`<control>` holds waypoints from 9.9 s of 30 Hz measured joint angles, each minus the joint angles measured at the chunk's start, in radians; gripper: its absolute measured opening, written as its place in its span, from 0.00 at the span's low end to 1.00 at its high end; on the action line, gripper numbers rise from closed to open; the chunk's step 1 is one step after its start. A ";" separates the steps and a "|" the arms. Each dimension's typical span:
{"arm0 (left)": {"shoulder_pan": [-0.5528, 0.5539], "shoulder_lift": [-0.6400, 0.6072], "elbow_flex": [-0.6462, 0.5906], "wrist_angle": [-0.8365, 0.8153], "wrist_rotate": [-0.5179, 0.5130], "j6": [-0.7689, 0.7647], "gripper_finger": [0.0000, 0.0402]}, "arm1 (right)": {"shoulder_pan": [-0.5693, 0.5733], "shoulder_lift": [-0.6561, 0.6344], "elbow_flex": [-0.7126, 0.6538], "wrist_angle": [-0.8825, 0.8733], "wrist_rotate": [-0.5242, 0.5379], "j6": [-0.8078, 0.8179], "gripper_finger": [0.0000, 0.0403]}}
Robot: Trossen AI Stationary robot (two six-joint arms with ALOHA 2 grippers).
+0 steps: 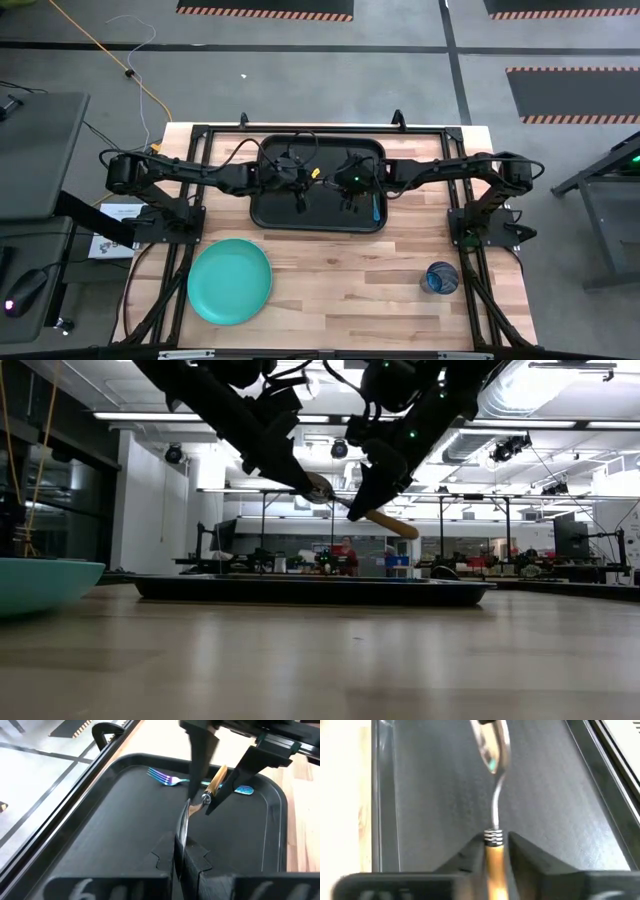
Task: Pick and place plate/cup/fork/spoon on tray
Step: Put the yellow spoon on the black tray to the left side of the blue fork
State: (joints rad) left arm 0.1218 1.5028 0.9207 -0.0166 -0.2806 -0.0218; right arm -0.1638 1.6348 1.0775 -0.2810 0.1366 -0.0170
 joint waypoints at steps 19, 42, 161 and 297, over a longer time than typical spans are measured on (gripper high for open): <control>0.003 -0.107 -0.015 -0.117 -0.251 -0.005 0.17 | -0.090 0.000 -0.064 -0.082 -0.032 0.017 0.05; 0.044 -0.577 -0.353 0.278 -0.149 -0.046 0.08 | -0.034 -0.069 -0.722 1.155 0.102 0.943 0.05; 0.099 -0.421 -0.352 0.325 -0.135 0.006 0.08 | -0.036 -0.077 -0.538 0.890 0.008 0.805 0.06; 0.061 -0.056 -0.075 0.070 0.280 0.059 0.00 | 0.096 0.015 -0.105 0.290 -0.041 0.118 0.36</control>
State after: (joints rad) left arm 0.1830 1.4464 0.8459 0.0532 -0.0010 0.0376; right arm -0.0674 1.6501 0.9722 0.0086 0.0960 0.1006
